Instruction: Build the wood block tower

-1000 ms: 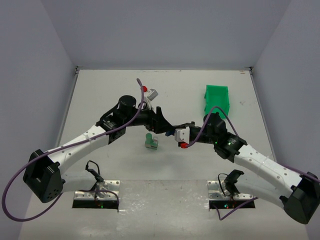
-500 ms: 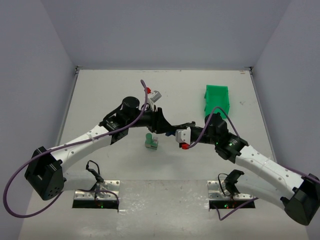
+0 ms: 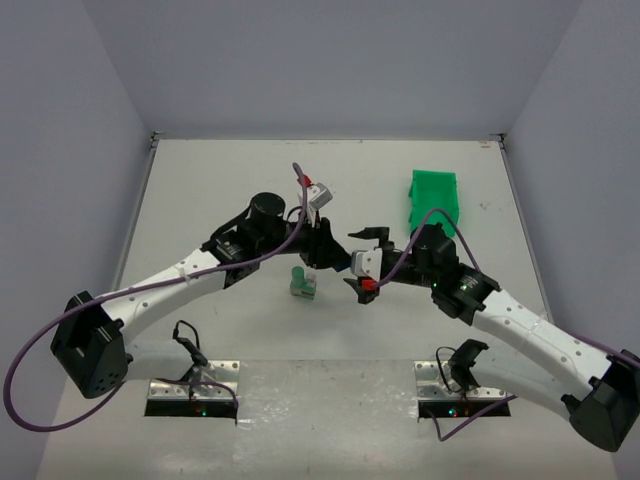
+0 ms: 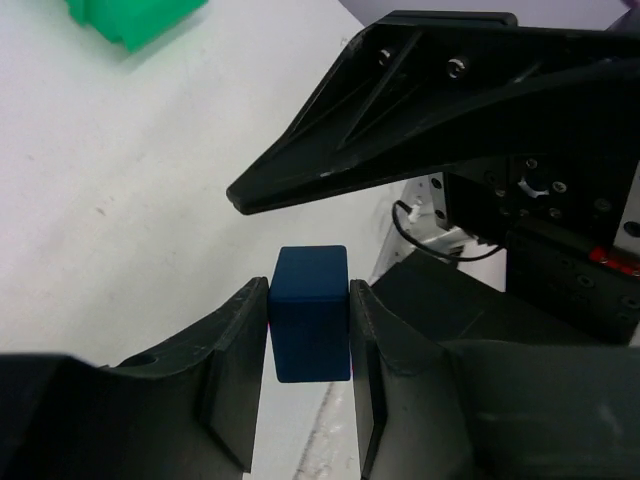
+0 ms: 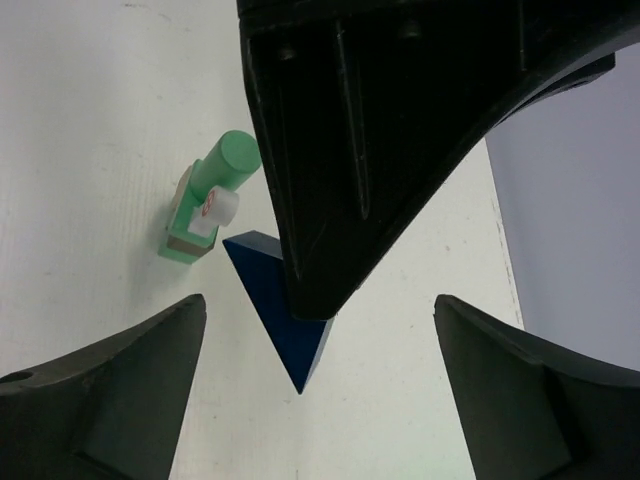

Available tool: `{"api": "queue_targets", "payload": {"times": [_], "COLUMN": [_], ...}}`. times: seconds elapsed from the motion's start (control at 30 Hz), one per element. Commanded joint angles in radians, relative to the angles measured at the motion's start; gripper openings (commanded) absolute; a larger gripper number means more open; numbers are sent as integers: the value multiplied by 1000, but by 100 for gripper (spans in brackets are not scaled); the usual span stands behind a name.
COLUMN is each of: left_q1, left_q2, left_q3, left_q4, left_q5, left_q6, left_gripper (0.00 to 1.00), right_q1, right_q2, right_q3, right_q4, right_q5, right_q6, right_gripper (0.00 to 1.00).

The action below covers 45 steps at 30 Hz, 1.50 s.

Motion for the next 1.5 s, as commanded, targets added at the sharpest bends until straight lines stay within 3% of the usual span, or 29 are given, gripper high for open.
{"api": "queue_targets", "payload": {"times": [0.0, 0.17, 0.3, 0.4, 0.5, 0.6, 0.7, 0.87, 1.1, 1.47], "left_q1": [-2, 49, 151, 177, 176, 176, 178, 181, 239, 315], "left_q2": [19, 83, 68, 99, 147, 169, 153, 81, 108, 194], "left_q3": [157, 305, 335, 482, 654, 733, 730, 641, 587, 490], "left_q4": [-51, -213, -197, -343, -603, -821, -905, -1197, -1350, -1298], "left_q5": [-13, 14, 234, 340, 358, 388, 421, 470, 522, 639], "left_q6": [362, 695, 863, 1033, 1217, 1412, 1515, 1870, 1990, 1994], "left_gripper": [0, 0, 0, 0, 0, 0, 0, 0, 0, 0], "right_q1": [4, 4, 3, 1, 1, 0, -6, -14, -42, -45], "right_q2": [-28, -108, -201, -238, -258, -261, -223, -139, -49, 31], "right_q3": [94, 56, -70, -94, -96, -95, -75, -53, -22, 12], "right_q4": [-77, -135, -58, -38, -38, -2, 7, 8, -7, -116], "right_q5": [47, 114, 184, 269, 404, 558, 715, 909, 952, 1020], "right_q6": [137, 213, 259, 301, 348, 413, 489, 576, 736, 811], "right_gripper": [99, 99, 99, 99, 99, 99, 99, 99, 99, 99]}}
